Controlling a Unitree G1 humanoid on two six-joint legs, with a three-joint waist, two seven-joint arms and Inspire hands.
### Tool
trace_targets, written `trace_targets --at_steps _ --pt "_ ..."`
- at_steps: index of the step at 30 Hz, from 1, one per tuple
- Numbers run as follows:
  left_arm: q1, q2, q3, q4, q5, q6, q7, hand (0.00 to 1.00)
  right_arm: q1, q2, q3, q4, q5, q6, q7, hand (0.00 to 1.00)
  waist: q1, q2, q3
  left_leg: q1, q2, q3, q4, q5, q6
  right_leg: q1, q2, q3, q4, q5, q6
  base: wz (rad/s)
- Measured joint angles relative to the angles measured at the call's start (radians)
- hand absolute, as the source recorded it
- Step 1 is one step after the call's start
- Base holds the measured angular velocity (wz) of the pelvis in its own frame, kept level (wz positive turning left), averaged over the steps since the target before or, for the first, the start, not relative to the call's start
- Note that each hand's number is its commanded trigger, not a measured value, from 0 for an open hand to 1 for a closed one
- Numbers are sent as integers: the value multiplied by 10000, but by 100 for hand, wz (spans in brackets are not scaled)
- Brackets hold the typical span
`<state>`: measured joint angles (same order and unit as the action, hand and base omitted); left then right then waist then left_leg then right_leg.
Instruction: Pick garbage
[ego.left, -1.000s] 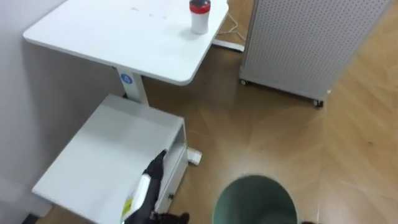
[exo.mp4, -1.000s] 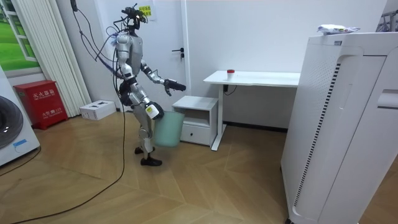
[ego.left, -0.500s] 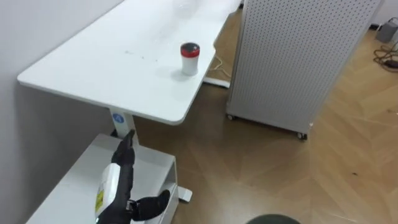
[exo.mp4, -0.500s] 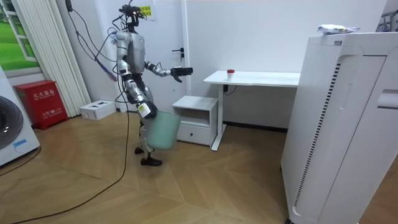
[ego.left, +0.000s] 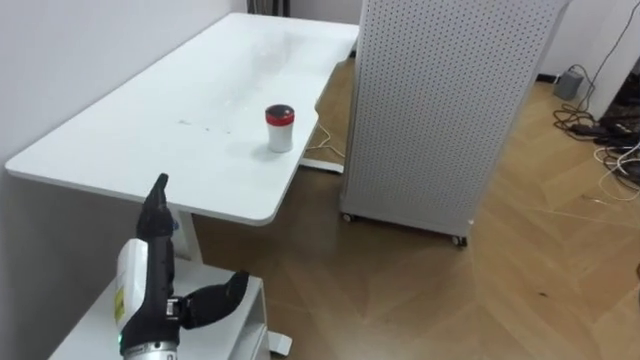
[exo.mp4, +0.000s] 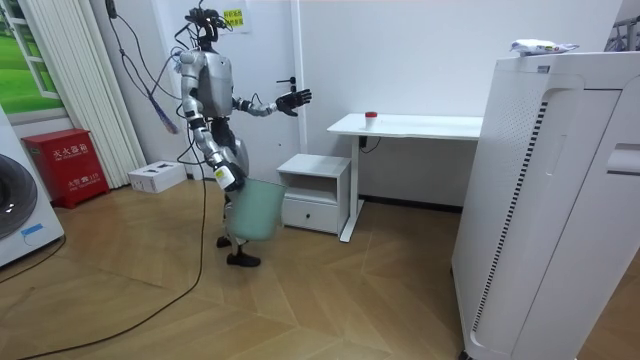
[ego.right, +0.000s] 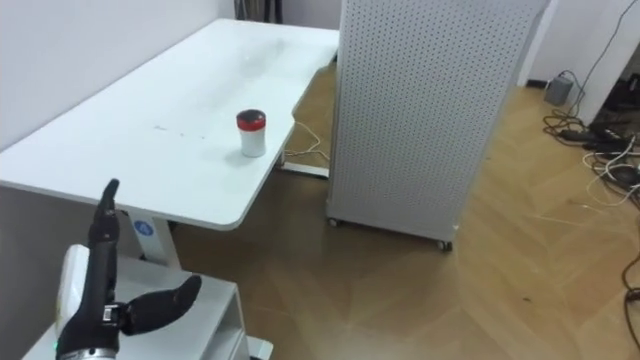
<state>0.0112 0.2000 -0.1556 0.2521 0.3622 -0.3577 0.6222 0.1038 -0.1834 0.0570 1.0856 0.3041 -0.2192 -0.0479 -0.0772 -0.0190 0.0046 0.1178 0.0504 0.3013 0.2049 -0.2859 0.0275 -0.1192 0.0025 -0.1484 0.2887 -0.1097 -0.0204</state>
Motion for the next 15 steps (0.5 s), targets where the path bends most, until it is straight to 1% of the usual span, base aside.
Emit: trace_targets --at_steps 2,4,5,6,8,10,11,12,13,14,15 --pt "-2 -19 141 -73 38 0 -4 0 -88 99 -29 -1 -222 0 79 100 -12 0 0 22 36 -11 89 1 -2 33 16 -158 -14 6 -33 -22" --pt "8 -20 183 -75 -3 6 -31 0 -59 151 0 35 -354 5 85 100 65 -10 11 135 73 -21 273 0 -2 250 52 -210 -160 -6 -79 -21" --pt "12 -21 219 -83 -20 6 -56 0 -53 153 1 77 -359 35 93 100 164 -22 26 200 91 -19 412 -1 -3 340 34 -389 -160 -43 -139 -34" --pt "11 -17 274 -108 -41 6 -63 0 -75 152 1 78 -359 49 167 100 249 -26 30 187 129 -19 630 -35 -63 358 8 -555 -118 -87 -208 -35" --pt "14 -31 390 -118 -53 7 -164 0 -85 155 15 75 -395 64 304 100 331 -24 35 116 212 -20 1026 -83 -144 342 4 -539 -90 -136 -286 -34" --pt "132 -26 475 -298 -51 7 -240 0 -81 155 0 84 -401 147 386 100 454 -26 37 111 266 -39 1326 -111 -186 343 79 -377 -78 -224 -392 -40" --pt "229 -29 582 -441 -57 6 -257 0 -91 148 -4 79 -441 210 393 100 553 -26 40 121 255 -85 1528 -111 -187 397 154 -74 27 -286 -449 -50" --pt "361 -32 727 -512 -87 0 -252 0 -102 149 -2 78 -494 264 410 100 583 -26 57 30 248 -356 2053 -99 -210 504 211 135 38 -320 -500 -58" --pt "455 -29 816 -513 -120 0 -233 0 -97 137 -1 82 -497 268 459 100 602 -96 138 -239 249 -942 2681 -77 -330 659 223 385 29 -340 -539 -46" --pt "498 -33 817 -529 -153 -1 -219 0 -96 118 -10 87 -482 277 469 100 614 -86 131 -338 210 -1242 2658 -141 -389 695 252 508 15 -341 -540 -30" --pt "498 -35 817 -609 -181 -1 -211 0 -151 53 -41 85 -480 297 466 100 574 29 106 -600 255 -1798 2140 -188 -495 678 363 677 11 -347 -538 -19"
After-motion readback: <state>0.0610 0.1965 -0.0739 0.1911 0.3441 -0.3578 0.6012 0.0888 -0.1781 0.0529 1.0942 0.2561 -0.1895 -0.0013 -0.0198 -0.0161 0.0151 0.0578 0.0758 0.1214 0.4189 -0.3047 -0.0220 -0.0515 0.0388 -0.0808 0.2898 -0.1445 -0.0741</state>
